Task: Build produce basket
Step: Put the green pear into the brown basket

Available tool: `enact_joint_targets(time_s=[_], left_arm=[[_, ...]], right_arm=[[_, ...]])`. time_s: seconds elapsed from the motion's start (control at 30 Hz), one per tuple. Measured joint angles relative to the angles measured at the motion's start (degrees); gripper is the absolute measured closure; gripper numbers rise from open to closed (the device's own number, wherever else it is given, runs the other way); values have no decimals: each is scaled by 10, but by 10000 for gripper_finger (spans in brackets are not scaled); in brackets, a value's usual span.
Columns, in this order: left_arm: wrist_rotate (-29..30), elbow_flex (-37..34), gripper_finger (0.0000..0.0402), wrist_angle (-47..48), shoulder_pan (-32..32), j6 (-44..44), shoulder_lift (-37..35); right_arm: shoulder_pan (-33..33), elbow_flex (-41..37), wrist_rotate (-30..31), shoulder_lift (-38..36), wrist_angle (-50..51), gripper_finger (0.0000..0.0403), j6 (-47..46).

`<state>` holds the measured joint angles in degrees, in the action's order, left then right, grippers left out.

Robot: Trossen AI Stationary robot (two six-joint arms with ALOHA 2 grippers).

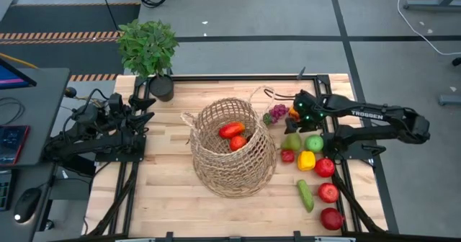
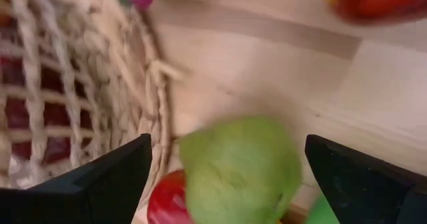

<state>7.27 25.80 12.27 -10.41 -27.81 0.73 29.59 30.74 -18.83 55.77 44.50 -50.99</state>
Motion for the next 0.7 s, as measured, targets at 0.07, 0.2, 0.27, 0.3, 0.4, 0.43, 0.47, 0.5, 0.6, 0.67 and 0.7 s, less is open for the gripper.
enact_joint_targets(time_s=[0.07, 0.2, 0.27, 0.3, 0.4, 0.43, 0.47, 0.5, 0.6, 0.67, 0.7], left_arm=[[0, 0, 12, 0, 0, 0, 0], [0, 0, 12, 0, 0, 0, 0], [0, 0, 12, 0, 0, 0, 0], [0, 0, 12, 0, 0, 0, 0], [0, 0, 12, 0, 0, 0, 0], [0, 0, 12, 0, 0, 0, 0], [0, 0, 12, 0, 0, 0, 0], [0, 0, 12, 0, 0, 0, 0], [0, 0, 12, 0, 0, 0, 0], [0, 0, 12, 0, 0, 0, 0], [0, 0, 12, 0, 0, 0, 0]], right_arm=[[-14, 0, -2, 0, 1, 5, 3], [-43, 0, -1, 1, 1, 5, 21], [-58, 0, 10, -2, 0, 5, 26], [-66, 2, 14, -2, 0, 5, 29], [-84, 12, 18, -2, 1, 5, 41], [-89, 13, 19, -2, 1, 5, 47], [-95, 13, 19, -2, 2, 5, 53], [-100, 13, 20, -2, 2, 5, 59], [-120, 14, 20, 0, 3, 5, 73], [-136, 14, 20, 3, 4, 5, 78], [-145, 14, 21, 4, 4, 5, 79]])
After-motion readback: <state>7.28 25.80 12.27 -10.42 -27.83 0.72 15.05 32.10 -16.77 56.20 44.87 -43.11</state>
